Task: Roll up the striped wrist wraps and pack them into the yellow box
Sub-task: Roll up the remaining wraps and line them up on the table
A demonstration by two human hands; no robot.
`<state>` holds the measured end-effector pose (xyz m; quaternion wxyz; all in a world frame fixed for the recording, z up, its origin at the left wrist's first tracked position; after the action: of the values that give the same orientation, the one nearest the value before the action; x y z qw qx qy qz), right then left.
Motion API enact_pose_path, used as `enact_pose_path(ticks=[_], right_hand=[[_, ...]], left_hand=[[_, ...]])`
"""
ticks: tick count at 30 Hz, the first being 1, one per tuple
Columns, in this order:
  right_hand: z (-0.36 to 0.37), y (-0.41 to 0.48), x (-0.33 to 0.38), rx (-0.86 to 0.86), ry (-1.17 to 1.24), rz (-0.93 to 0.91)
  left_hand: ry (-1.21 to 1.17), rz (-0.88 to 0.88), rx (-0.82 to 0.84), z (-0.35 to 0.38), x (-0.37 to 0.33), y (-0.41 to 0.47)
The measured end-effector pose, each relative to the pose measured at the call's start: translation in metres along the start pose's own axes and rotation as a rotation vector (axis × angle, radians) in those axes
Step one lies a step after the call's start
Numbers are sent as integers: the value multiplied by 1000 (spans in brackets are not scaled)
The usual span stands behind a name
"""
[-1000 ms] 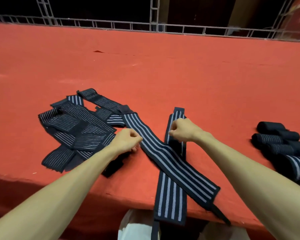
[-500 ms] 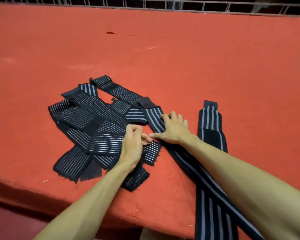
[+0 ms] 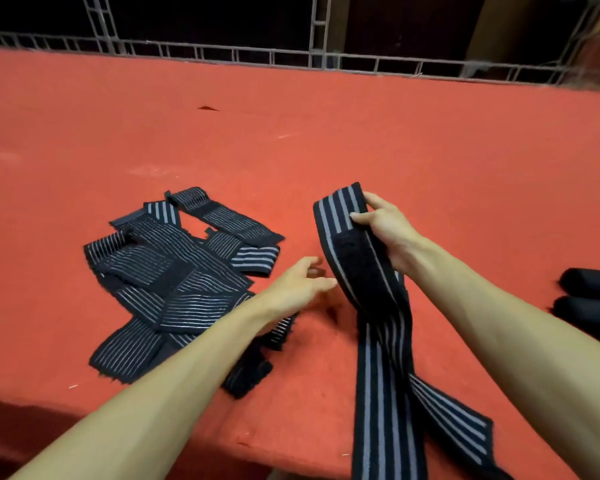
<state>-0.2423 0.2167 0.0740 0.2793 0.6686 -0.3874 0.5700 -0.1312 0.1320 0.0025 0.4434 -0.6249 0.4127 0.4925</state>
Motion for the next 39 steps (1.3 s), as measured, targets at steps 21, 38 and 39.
enact_pose_path(ticks=[21, 38, 39], right_hand=[[-181, -147, 78, -233, 417, -125], [-180, -100, -52, -210, 280, 81], [-180, -94, -58, -209, 303, 90]], left_hand=[[-88, 220, 422, 181, -130, -117], [14, -112, 450, 211, -6, -70], [15, -99, 428, 208, -3, -63]])
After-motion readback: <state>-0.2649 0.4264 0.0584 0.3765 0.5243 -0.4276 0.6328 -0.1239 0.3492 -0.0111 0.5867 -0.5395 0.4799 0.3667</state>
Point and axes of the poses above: each hand's wrist, its own y-axis towards the middle knuckle, its own z-axis out of the palm, x = y × z, the point moved 10 cm from there along y, towards the middle knuckle, and after that the axes turned 10 degrees about -y, right-handed, at the moved point
